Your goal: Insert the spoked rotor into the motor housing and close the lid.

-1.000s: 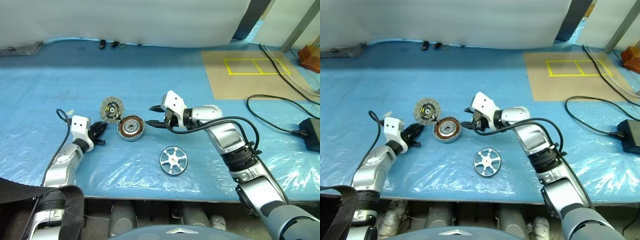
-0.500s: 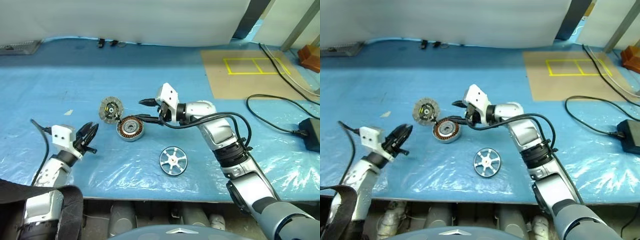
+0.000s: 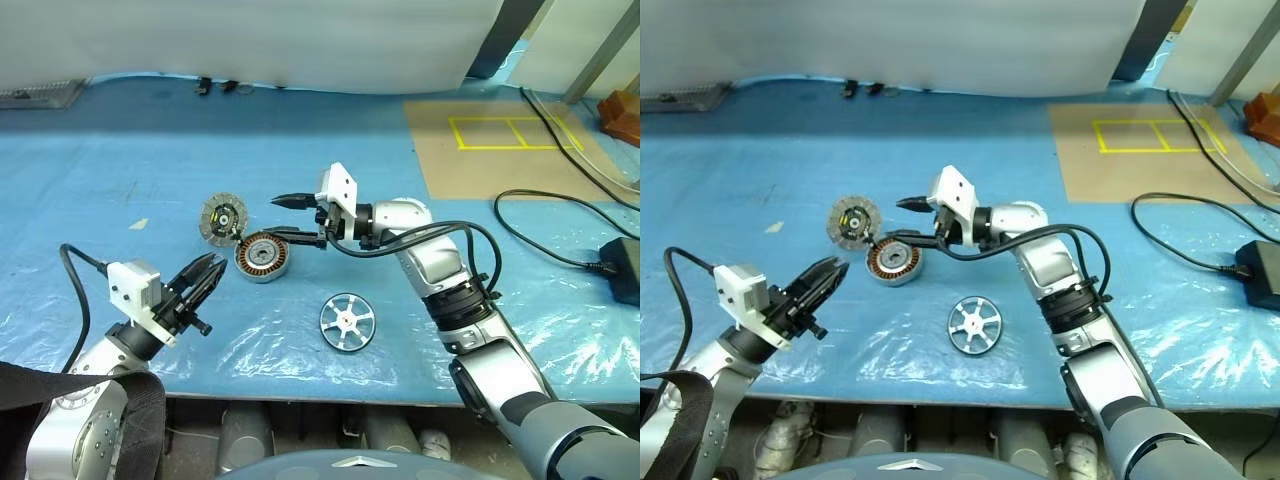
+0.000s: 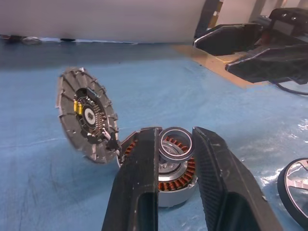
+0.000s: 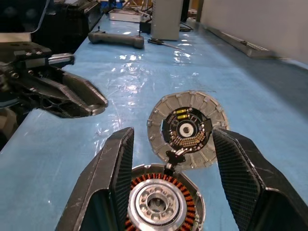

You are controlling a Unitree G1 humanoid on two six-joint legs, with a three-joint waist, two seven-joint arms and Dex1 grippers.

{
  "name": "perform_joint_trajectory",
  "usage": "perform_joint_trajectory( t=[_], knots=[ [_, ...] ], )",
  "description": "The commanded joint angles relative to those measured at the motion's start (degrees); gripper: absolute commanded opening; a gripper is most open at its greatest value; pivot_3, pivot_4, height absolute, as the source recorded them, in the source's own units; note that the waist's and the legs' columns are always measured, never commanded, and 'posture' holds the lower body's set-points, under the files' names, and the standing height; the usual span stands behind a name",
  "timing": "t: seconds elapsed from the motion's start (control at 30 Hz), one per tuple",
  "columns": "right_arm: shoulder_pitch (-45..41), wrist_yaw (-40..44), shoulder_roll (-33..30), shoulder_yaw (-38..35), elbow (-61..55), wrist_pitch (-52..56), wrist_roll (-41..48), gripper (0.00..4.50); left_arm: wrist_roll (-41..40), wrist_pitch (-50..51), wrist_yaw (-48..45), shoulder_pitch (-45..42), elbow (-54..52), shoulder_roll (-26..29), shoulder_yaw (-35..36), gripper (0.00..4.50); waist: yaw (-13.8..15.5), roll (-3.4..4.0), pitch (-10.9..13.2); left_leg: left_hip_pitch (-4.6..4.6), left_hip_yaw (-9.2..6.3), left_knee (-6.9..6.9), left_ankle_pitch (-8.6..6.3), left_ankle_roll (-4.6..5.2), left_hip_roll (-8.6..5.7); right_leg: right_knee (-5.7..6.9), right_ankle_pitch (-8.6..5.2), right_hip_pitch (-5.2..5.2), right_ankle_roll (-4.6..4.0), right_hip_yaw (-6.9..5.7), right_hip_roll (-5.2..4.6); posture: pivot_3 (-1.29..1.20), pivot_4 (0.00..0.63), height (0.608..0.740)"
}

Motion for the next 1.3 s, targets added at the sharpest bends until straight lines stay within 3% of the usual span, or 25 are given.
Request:
perform_joint_trajectory(
  t=[0.03, 0.7, 1.3],
  knots=[
    [1.21, 1.69, -1.11, -1.69, -5.36, 3.87, 4.25, 2.64, 0.91, -0.51, -0.36, -3.01, 0.72, 0.08, -1.58, 0.71, -0.03, 0.00, 0.00, 0.00, 0.00, 0.00, 0.00, 0.00, -0.01, -0.01, 0.00, 0.00, 0.00, 0.01, 0.00, 0.00, 0.150, 0.740],
    [3.00, -2.46, -5.54, -0.35, -8.98, 9.71, 1.74, 2.64, 13.01, 4.20, 0.09, -20.83, 17.33, 1.86, -11.54, 0.71, 0.05, 0.00, 0.00, 0.01, -0.02, 0.17, 0.14, -0.22, -0.03, 0.21, 0.01, 0.00, -0.01, 0.02, 0.00, 0.00, 0.150, 0.740],
    [2.80, -2.91, -7.80, -1.49, -12.11, 15.78, 3.85, 2.64, 15.66, 8.19, -0.76, -24.60, 21.71, 1.40, -14.57, 0.71, 0.06, 0.00, 0.00, -0.02, -0.05, 0.27, 0.14, -0.22, -0.02, 0.30, 0.01, 0.00, -0.01, 0.02, 0.00, 0.00, 0.150, 0.740]
  ],
)
